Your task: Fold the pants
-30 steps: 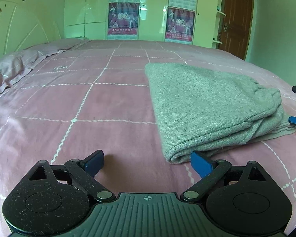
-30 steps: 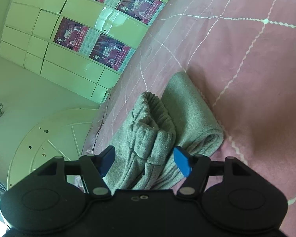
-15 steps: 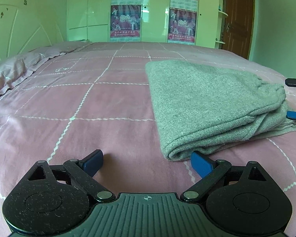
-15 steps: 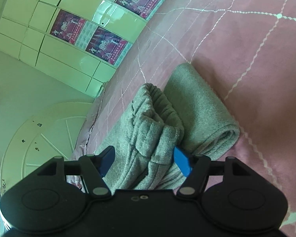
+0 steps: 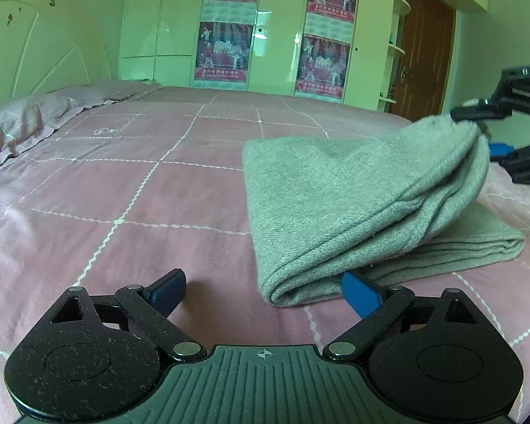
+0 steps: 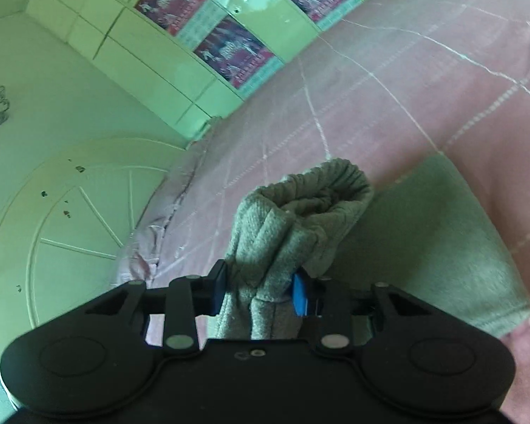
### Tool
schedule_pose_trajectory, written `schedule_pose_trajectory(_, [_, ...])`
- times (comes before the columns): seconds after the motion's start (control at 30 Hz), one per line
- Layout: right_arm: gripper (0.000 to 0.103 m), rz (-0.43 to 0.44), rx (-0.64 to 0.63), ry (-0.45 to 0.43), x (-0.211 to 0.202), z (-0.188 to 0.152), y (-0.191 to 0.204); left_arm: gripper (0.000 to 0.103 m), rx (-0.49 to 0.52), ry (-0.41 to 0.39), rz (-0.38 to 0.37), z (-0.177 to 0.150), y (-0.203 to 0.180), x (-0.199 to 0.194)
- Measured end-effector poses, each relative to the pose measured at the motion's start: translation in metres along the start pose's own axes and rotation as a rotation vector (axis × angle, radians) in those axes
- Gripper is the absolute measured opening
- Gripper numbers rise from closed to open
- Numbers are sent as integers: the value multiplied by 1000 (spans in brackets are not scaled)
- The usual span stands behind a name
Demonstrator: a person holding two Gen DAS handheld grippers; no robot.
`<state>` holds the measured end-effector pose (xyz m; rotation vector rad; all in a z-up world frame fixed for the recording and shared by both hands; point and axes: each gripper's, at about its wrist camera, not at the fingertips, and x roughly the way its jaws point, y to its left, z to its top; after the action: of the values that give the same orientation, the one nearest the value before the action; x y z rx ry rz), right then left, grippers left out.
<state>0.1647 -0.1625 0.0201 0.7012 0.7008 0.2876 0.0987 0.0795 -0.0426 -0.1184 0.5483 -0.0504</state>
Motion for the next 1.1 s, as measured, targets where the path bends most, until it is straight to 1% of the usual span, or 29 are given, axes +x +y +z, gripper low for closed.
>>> schedule_pose_trajectory(0.1, [28, 48, -78, -12, -4, 5, 30, 94, -31, 27, 19, 1, 0, 11])
schedule_pose_trajectory(0.13, [28, 71, -97, -19, -8, 7, 37, 97, -27, 36, 23, 0, 0, 15])
schedule_pose_trajectory(0.17, [28, 76, -116, -39, -14, 9, 43, 98, 4, 44, 49, -1, -2, 19])
schedule_pose_trajectory(0.2, [28, 83, -107, -68, -21, 11, 42, 99, 18, 41, 71, -2, -3, 21])
schedule_pose_trajectory(0.23, [28, 92, -72, -96, -30, 14, 35, 100, 3, 34, 77, -3, -2, 20])
schedule_pose_trajectory(0.27, [28, 74, -45, -122, -38, 17, 24, 100, 3, 25, 81, -3, -2, 18])
schedule_pose_trajectory(0.3, [28, 34, -23, -148, -46, 17, 10, 100, 10, 18, 85, -5, -3, 18])
schedule_pose_trajectory(0.33, [28, -11, 19, -160, -51, 16, -14, 100, 12, 19, 85, -6, -4, 18])
schedule_pose_trajectory(0.37, [28, -58, 60, -139, -49, 13, -38, 100, 11, 22, 85, -6, -4, 20])
schedule_pose_trajectory(0.4, [28, -97, 115, -100, -44, 9, -62, 101, 9, 23, 84, -6, -3, 20])
schedule_pose_trajectory(0.43, [31, -119, 183, -42, -34, 0, -88, 101, 9, 21, 84, -6, -3, 21])
schedule_pose_trajectory(0.47, [34, -145, 229, -1, -27, -9, -105, 101, 14, 18, 87, -6, -4, 21])
schedule_pose_trajectory(0.5, [36, -147, 254, 5, -27, -15, -117, 101, 18, 14, 90, -5, -5, 19])
schedule_pose_trajectory(0.53, [40, -107, 276, -18, -30, -21, -123, 101, 13, 6, 90, -4, -6, 16])
schedule_pose_trajectory(0.6, [47, -71, 302, -47, -36, -26, -128, 100, 15, -19, 78, -3, -8, 11])
schedule_pose_trajectory(0.63, [55, -64, 301, -45, -34, -28, -126, 101, 22, -31, 77, -3, -10, 10])
schedule_pose_trajectory(0.67, [60, -70, 291, -36, -30, -27, -123, 101, 30, -32, 77, -2, -11, 12])
schedule_pose_trajectory(0.7, [60, -90, 267, -21, -26, -26, -119, 101, 43, -33, 74, 0, -13, 14])
schedule_pose_trajectory(0.73, [48, -117, 241, -4, -21, -24, -112, 101, 58, -38, 79, 1, -16, 16])
schedule_pose_trajectory(0.77, [25, -149, 217, 17, -18, -20, -107, 101, 57, -31, 89, 3, -15, 19])
schedule_pose_trajectory(0.8, [25, -138, 206, 33, -20, -15, -102, 101, 36, -22, 102, 6, -11, 23])
schedule_pose_trajectory(0.83, [24, -95, 184, 13, -24, -10, -91, 101, 14, -26, 113, 8, -8, 22])
schedule_pose_trajectory(0.87, [24, -53, 126, -21, -33, -2, -75, 101, 3, -28, 126, 9, -5, 22])
schedule_pose_trajectory(0.93, [24, 35, 68, -81, -48, 11, -45, 101, -20, -30, 114, 6, -3, 20])
schedule_pose_trajectory(0.97, [24, 62, 37, -102, -55, 16, -32, 101, -19, -33, 105, 4, -3, 20])
schedule_pose_trajectory(1.0, [24, 80, -1, -116, -61, 20, -22, 102, -19, -50, 101, 2, -4, 19])
schedule_pose_trajectory(1.07, [24, 95, 2, -122, -65, 16, -24, 102, -24, -67, 116, 1, -4, 17])
schedule_pose_trajectory(1.1, [24, 60, -3, -129, -61, 10, -36, 102, -31, -63, 127, -1, -4, 19])
